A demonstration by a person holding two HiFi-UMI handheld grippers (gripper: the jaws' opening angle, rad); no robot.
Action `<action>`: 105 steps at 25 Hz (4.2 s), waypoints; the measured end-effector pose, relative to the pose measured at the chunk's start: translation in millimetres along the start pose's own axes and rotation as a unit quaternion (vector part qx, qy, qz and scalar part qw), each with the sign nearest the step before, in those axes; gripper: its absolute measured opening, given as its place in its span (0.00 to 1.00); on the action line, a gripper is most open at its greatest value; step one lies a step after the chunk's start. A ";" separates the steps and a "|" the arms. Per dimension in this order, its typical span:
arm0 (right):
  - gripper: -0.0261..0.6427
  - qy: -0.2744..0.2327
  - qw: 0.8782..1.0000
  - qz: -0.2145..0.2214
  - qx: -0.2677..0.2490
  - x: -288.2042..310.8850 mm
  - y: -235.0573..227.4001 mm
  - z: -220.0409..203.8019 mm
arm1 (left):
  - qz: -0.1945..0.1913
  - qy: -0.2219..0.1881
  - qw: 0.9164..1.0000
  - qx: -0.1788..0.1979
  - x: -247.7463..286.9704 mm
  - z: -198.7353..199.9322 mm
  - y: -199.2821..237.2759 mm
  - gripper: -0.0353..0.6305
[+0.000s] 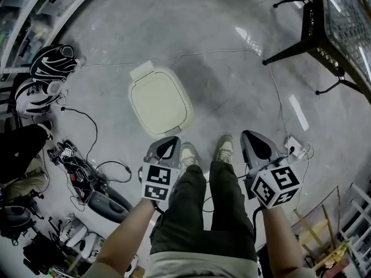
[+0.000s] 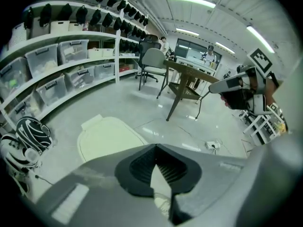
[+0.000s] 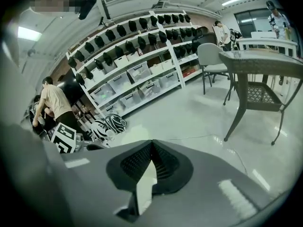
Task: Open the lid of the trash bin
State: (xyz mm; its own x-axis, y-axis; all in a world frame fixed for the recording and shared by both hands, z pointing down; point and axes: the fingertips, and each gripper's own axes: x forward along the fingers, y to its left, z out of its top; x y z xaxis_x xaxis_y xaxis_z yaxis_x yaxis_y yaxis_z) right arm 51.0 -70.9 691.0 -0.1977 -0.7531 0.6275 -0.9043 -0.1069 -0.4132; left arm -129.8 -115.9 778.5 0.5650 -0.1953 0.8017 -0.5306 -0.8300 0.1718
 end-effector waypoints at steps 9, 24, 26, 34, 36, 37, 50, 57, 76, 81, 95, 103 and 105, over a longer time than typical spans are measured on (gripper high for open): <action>0.04 0.045 0.999 0.001 0.011 47.8 -33.8 -66.5 | 0.021 0.062 0.997 -0.049 72.3 -81.6 20.8 0.06; 0.04 0.071 0.997 0.007 0.025 79.9 -58.7 -85.3 | 0.034 0.064 0.979 -0.193 97.6 -103.4 30.4 0.06; 0.04 0.073 0.997 0.006 0.026 80.2 -58.4 -83.3 | 0.035 0.066 0.975 -0.209 95.6 -101.7 32.7 0.06; 0.04 0.063 0.998 0.007 0.010 59.1 -46.0 -47.0 | 0.047 0.058 0.971 -0.228 73.1 -72.8 46.3 0.06; 0.04 0.056 0.998 0.008 0.007 50.6 -38.8 -28.9 | 0.049 0.050 0.972 -0.223 58.6 -52.7 49.7 0.06; 0.04 0.051 0.999 0.008 0.005 46.8 -36.3 -18.7 | 0.050 0.043 0.974 -0.217 52.3 -40.2 51.6 0.06; 0.04 -0.023 0.999 0.013 -0.022 -58.5 14.9 122.7 | 0.067 -0.096 0.989 -0.093 -87.1 174.3 31.4 0.06; 0.04 -0.081 0.995 0.006 -0.055 -126.4 45.1 213.2 | 0.062 -0.200 0.978 -0.021 -184.9 300.2 0.1 0.06; 0.04 -0.230 0.952 0.053 -0.194 -313.3 184.5 380.3 | 0.096 -0.337 0.930 0.112 -396.6 431.7 -62.2 0.06; 0.04 -0.241 0.945 0.074 -0.210 -344.4 206.4 384.8 | 0.091 -0.359 0.921 0.124 -427.1 444.9 -85.0 0.06; 0.04 -0.252 0.931 0.063 -0.257 -370.9 229.4 386.4 | 0.084 -0.369 0.917 0.129 -461.2 436.4 -104.4 0.06; 0.04 -0.250 0.931 0.068 -0.256 -370.4 237.6 386.7 | 0.086 -0.367 0.918 0.124 -468.0 431.9 -99.4 0.06; 0.04 -0.250 0.932 0.068 -0.254 -370.2 237.2 385.7 | 0.086 -0.368 0.917 0.125 -468.8 431.5 -99.8 0.06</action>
State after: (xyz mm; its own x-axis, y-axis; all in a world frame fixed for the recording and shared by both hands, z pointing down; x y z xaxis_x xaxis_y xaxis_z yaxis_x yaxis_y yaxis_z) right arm 55.5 -67.8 106.1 -0.2377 -0.9591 0.1538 -0.9712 0.2374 -0.0203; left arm -69.0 -166.9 138.5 0.8085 -0.5583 0.1858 -0.5426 -0.8296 -0.1316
